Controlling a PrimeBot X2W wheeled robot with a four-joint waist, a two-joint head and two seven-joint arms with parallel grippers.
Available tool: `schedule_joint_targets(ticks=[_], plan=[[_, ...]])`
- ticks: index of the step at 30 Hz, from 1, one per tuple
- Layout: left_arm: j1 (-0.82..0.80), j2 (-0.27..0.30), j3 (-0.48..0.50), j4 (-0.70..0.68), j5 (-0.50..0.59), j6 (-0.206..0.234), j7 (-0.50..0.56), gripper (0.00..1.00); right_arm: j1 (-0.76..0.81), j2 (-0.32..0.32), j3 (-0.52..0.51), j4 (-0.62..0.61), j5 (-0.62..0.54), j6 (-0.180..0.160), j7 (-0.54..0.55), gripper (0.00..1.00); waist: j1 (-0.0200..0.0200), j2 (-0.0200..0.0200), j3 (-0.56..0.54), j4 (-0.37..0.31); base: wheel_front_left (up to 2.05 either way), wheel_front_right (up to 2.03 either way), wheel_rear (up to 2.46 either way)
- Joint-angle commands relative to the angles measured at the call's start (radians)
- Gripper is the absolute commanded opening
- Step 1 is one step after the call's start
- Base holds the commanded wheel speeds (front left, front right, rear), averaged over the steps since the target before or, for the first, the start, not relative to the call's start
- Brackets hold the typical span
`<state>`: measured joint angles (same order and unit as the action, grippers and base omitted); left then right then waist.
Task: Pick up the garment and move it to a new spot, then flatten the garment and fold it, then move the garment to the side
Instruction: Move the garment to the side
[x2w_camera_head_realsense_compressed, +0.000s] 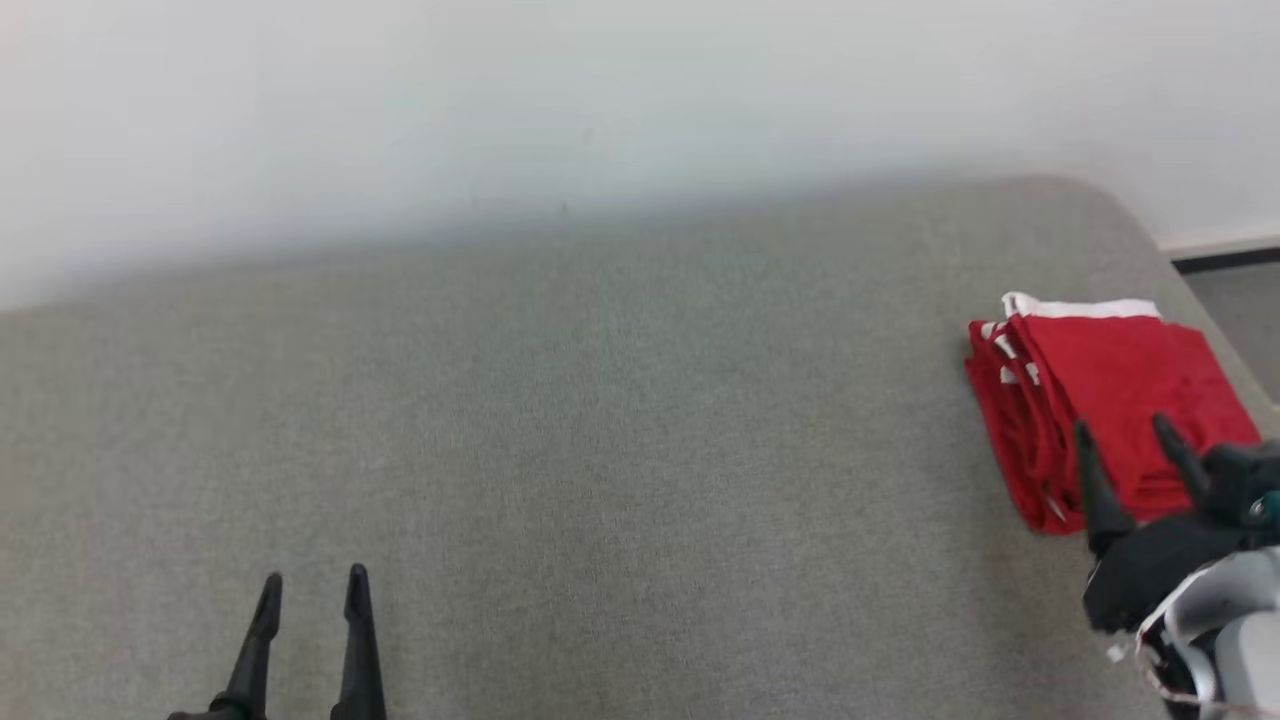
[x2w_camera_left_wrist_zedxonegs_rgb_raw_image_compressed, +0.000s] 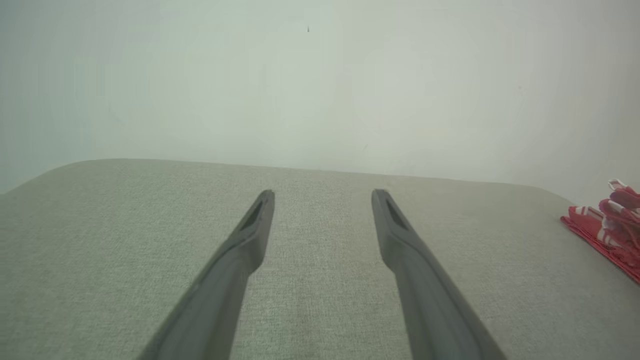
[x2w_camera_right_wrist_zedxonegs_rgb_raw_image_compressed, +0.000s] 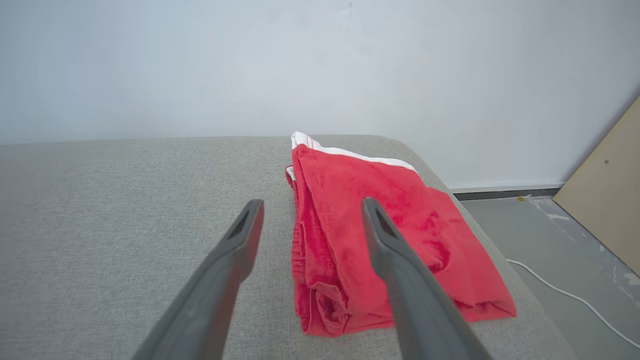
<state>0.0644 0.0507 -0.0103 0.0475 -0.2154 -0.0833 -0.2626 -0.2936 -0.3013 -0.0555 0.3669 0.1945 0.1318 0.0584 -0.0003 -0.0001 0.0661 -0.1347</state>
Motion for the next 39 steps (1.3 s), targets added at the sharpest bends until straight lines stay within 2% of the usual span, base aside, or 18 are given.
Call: schedule_joint_targets(ticks=[1, 13, 20, 30, 39], plan=[[0.022, 0.000, 0.009, -0.001, -0.029, 0.016, -0.003, 1.00, 0.055, 0.020, 0.022, -0.041, 0.023, -0.002, -0.017, 1.00, 0.0003, 0.0001, -0.075, -0.001, 0.00, 0.00, 0.00], [0.050, 0.000, 0.071, 0.039, -0.035, 0.052, -0.003, 1.00, 0.211, 0.113, 0.158, -0.138, 0.070, -0.002, -0.113, 1.00, 0.0003, 0.0001, -0.113, 0.065, 0.00, 0.00, 0.00], [0.063, 0.003, 0.106, 0.102, 0.009, 0.032, -0.003, 1.00, 0.232, 0.134, 0.200, -0.100, 0.082, -0.002, -0.150, 1.00, 0.0003, 0.0001, -0.127, 0.099, 0.00, 0.00, 0.00], [0.059, 0.002, 0.110, 0.128, 0.036, -0.001, -0.003, 1.00, 0.251, 0.152, 0.188, -0.068, 0.083, -0.002, -0.182, 1.00, 0.0003, 0.0001, -0.144, 0.123, 0.00, 0.00, 0.00], [0.049, 0.000, 0.107, 0.122, 0.053, -0.008, -0.003, 1.00, 0.286, 0.170, 0.156, -0.073, 0.079, -0.002, -0.195, 1.00, 0.0003, 0.0001, -0.147, 0.130, 0.00, 0.00, 0.00]])
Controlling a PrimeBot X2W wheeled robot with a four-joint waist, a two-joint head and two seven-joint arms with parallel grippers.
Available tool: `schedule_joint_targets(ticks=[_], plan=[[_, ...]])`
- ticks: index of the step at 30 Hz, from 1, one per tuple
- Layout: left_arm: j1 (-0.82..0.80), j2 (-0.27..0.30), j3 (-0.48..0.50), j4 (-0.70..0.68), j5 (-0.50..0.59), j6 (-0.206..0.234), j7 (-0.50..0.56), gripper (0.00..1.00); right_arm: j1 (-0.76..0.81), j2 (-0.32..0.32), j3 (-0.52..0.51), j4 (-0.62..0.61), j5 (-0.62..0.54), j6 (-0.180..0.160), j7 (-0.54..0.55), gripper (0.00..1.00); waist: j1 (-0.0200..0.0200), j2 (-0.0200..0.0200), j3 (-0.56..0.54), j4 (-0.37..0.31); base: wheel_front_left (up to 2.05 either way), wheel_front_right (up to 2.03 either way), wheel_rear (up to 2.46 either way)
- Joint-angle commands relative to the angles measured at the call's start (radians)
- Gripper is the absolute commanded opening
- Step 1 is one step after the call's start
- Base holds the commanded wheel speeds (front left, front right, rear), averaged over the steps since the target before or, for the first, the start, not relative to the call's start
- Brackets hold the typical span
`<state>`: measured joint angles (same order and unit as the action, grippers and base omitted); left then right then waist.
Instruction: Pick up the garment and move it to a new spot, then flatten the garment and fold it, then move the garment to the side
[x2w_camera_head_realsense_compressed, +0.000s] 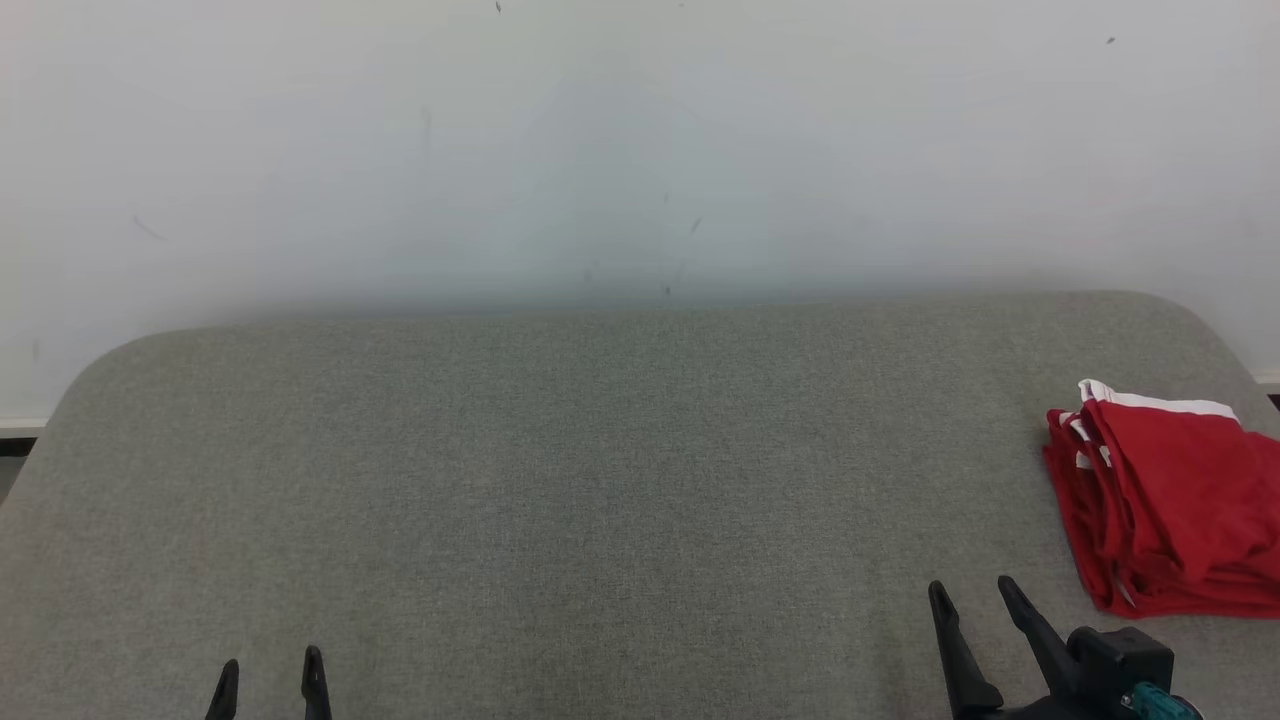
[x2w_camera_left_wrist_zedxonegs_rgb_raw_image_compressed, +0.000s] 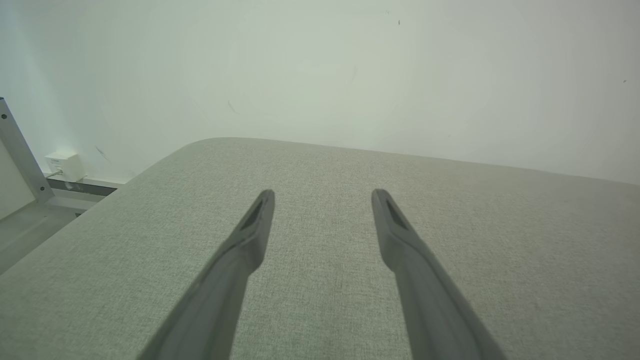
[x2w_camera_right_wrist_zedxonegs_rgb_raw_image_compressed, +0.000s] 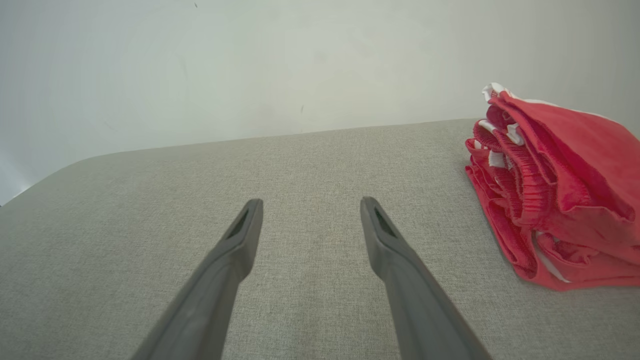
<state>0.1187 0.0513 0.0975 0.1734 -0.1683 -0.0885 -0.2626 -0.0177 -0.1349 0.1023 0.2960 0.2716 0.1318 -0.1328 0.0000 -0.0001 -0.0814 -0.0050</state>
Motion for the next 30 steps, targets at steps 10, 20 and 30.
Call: schedule_joint_targets(ticks=[10, 20, 30], plan=[[-0.005, -0.001, -0.008, -0.014, -0.008, 0.016, -0.003, 1.00, 0.028, 0.015, 0.003, -0.020, 0.012, -0.002, 0.005, 1.00, 0.0000, 0.0001, 0.001, -0.006, 0.00, 0.00, 0.00], [-0.010, -0.001, -0.014, -0.019, 0.001, 0.025, -0.003, 1.00, 0.018, 0.004, 0.008, -0.028, 0.010, -0.002, 0.013, 1.00, 0.0000, 0.0001, 0.009, -0.006, 0.00, 0.00, 0.00], [-0.005, -0.001, -0.015, -0.025, 0.004, 0.033, -0.003, 1.00, 0.021, 0.010, 0.010, -0.030, 0.011, -0.002, 0.014, 1.00, 0.0000, 0.0001, 0.017, -0.007, 0.00, 0.00, 0.00]])
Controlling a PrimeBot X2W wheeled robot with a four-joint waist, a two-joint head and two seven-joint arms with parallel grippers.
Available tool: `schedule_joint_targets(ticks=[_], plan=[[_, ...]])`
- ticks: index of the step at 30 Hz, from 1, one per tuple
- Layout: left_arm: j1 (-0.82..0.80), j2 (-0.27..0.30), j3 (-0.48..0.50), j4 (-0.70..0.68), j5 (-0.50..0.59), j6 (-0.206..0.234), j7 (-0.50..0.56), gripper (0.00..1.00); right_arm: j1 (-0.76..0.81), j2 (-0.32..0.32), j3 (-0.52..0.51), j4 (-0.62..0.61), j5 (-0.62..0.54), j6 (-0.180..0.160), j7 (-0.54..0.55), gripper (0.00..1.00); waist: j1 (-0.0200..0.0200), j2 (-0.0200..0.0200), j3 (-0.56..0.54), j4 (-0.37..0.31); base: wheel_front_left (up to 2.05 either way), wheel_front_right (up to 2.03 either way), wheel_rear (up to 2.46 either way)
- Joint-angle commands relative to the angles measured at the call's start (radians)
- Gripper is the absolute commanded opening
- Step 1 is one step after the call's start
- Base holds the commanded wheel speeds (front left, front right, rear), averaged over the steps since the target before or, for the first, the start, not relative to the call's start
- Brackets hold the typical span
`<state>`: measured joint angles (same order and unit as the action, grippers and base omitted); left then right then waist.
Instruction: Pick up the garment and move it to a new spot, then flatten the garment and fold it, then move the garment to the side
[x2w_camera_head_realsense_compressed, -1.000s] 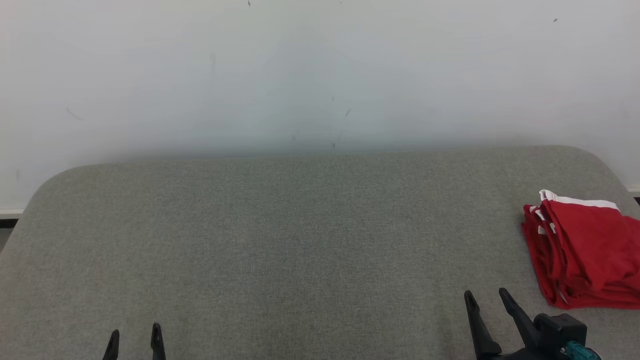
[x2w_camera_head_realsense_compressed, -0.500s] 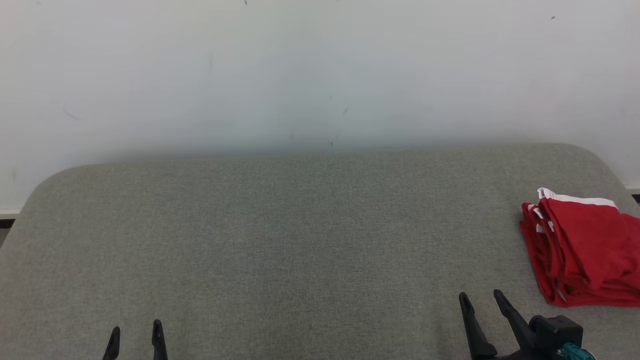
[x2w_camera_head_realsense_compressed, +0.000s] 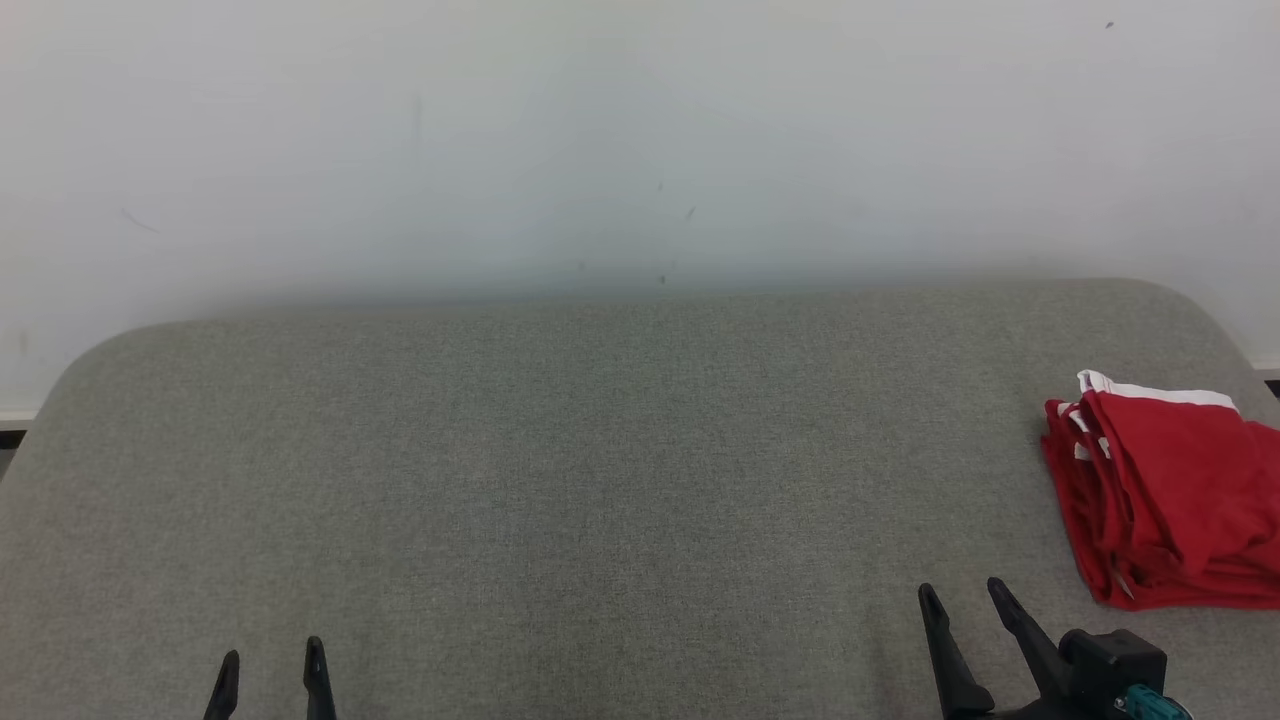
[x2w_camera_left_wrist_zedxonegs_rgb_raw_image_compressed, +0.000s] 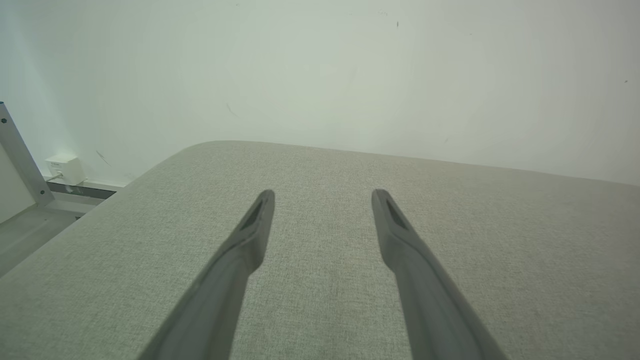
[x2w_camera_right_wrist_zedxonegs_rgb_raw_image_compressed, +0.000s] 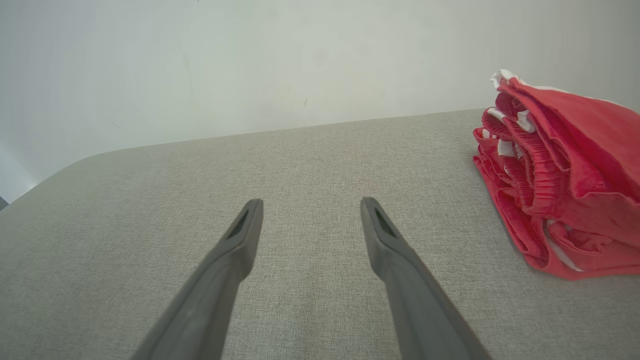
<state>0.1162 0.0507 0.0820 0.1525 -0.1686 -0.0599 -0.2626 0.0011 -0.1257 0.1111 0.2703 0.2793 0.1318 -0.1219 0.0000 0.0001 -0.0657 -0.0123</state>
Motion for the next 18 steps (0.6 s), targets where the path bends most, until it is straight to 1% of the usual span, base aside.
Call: schedule_joint_targets(ticks=[1, 4, 5, 12, 18], plan=[[-0.003, -0.001, 0.000, -0.004, 0.003, 0.005, -0.003, 1.00, 0.002, 0.001, 0.002, -0.005, 0.004, -0.002, 0.003, 1.00, 0.0000, -0.0001, 0.002, 0.001, 0.00, 0.00, 0.00], [-0.003, -0.001, -0.001, -0.003, -0.001, 0.007, -0.003, 1.00, 0.003, 0.001, 0.004, -0.005, 0.004, -0.002, 0.003, 1.00, 0.0000, -0.0001, 0.002, 0.001, 0.00, 0.00, 0.00], [0.000, 0.000, -0.003, -0.001, -0.002, 0.006, 0.000, 0.00, 0.000, 0.000, 0.003, 0.000, 0.001, 0.000, 0.000, 0.00, 0.0000, -0.0001, 0.002, 0.001, 0.00, 0.00, 0.00], [0.005, -0.010, -0.004, 0.060, -0.017, 0.006, 0.008, 0.00, 0.035, 0.007, 0.004, 0.055, 0.012, 0.000, 0.002, 0.00, 0.0000, -0.0001, 0.003, 0.001, 0.00, 0.00, 0.00], [-0.018, -0.009, 0.003, 0.067, -0.136, 0.000, 0.043, 0.00, 0.021, 0.013, -0.017, 0.048, 0.122, 0.000, 0.023, 0.00, 0.0000, -0.0001, 0.006, 0.002, 0.00, 0.00, 0.00]])
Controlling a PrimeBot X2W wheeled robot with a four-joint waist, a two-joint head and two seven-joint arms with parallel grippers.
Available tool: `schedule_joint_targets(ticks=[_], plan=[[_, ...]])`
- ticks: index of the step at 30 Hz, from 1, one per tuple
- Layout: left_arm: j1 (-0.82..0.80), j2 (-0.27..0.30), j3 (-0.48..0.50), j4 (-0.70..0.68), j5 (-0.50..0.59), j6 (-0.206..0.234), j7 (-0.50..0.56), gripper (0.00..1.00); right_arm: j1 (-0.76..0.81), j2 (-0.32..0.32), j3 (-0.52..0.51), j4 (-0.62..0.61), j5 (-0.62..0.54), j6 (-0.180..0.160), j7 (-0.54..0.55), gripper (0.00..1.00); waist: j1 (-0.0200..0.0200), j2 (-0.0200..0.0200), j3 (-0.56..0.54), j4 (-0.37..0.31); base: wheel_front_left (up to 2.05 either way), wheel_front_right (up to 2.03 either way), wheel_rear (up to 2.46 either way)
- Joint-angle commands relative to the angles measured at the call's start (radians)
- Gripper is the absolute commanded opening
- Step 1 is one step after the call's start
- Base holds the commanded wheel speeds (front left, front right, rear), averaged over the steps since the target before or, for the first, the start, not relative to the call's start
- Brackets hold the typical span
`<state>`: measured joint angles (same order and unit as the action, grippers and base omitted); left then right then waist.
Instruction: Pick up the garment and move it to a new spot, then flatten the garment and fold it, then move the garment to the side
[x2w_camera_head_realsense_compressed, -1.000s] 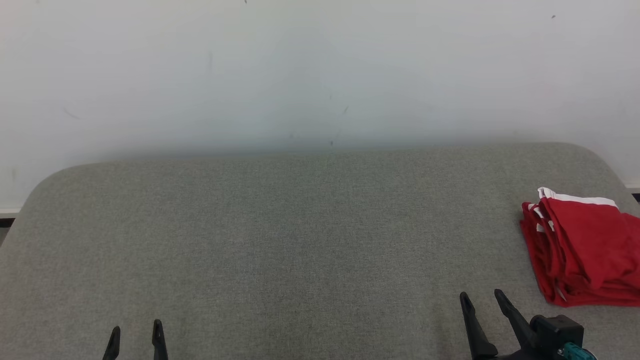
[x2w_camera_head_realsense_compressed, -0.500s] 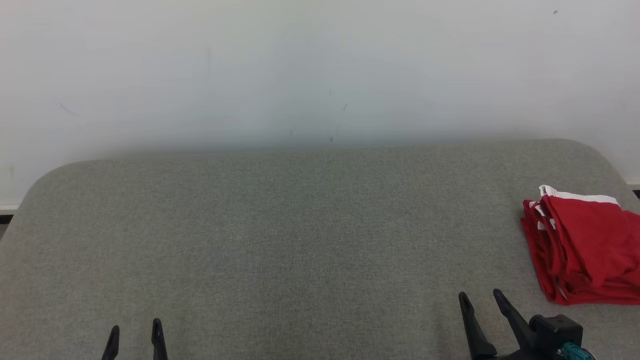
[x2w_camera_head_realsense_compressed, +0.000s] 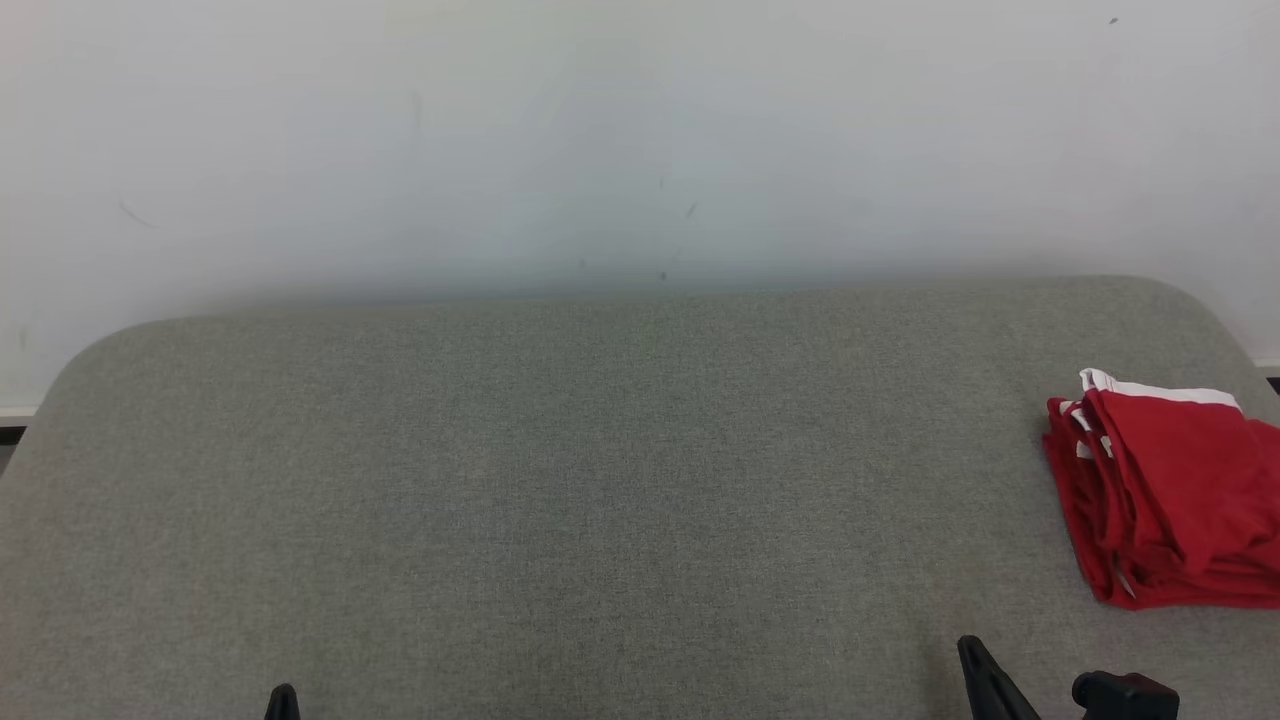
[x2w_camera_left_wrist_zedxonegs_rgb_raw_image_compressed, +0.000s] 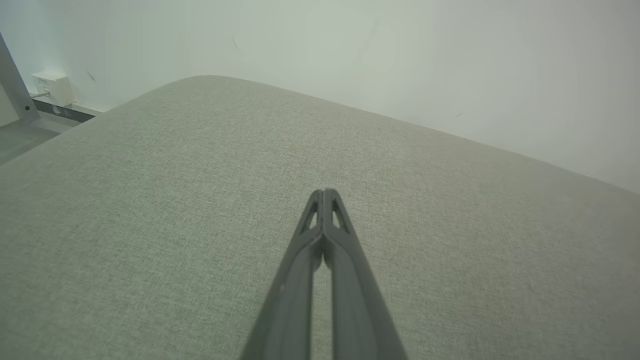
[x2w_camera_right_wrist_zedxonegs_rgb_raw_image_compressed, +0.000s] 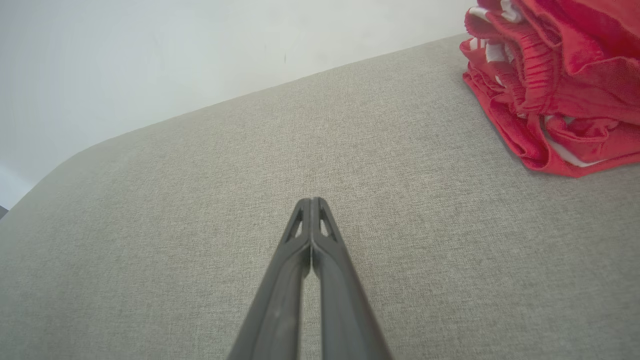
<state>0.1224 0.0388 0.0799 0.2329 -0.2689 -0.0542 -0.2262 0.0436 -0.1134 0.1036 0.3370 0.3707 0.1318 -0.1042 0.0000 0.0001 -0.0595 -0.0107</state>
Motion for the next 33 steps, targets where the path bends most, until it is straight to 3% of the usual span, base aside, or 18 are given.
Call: schedule_joint_targets(ticks=[1, 16, 33], plan=[[-0.027, 0.003, 0.006, -0.014, -0.055, -0.007, 0.011, 0.00, -0.023, 0.001, -0.012, -0.020, 0.048, 0.000, 0.008, 0.00, 0.0000, -0.0001, 0.001, 0.000, 0.00, 0.00, 0.00], [-0.070, 0.005, 0.009, -0.013, -0.333, -0.022, 0.078, 0.00, -0.053, 0.015, -0.056, -0.037, 0.305, 0.000, 0.052, 0.00, 0.0000, -0.0001, 0.009, 0.002, 0.00, 0.00, 0.00], [-0.109, 0.007, 0.015, -0.008, -0.563, -0.035, 0.139, 0.00, -0.078, 0.026, -0.094, -0.052, 0.519, -0.001, 0.091, 0.00, 0.0000, -0.0001, 0.018, 0.003, 0.00, 0.00, 0.00]])
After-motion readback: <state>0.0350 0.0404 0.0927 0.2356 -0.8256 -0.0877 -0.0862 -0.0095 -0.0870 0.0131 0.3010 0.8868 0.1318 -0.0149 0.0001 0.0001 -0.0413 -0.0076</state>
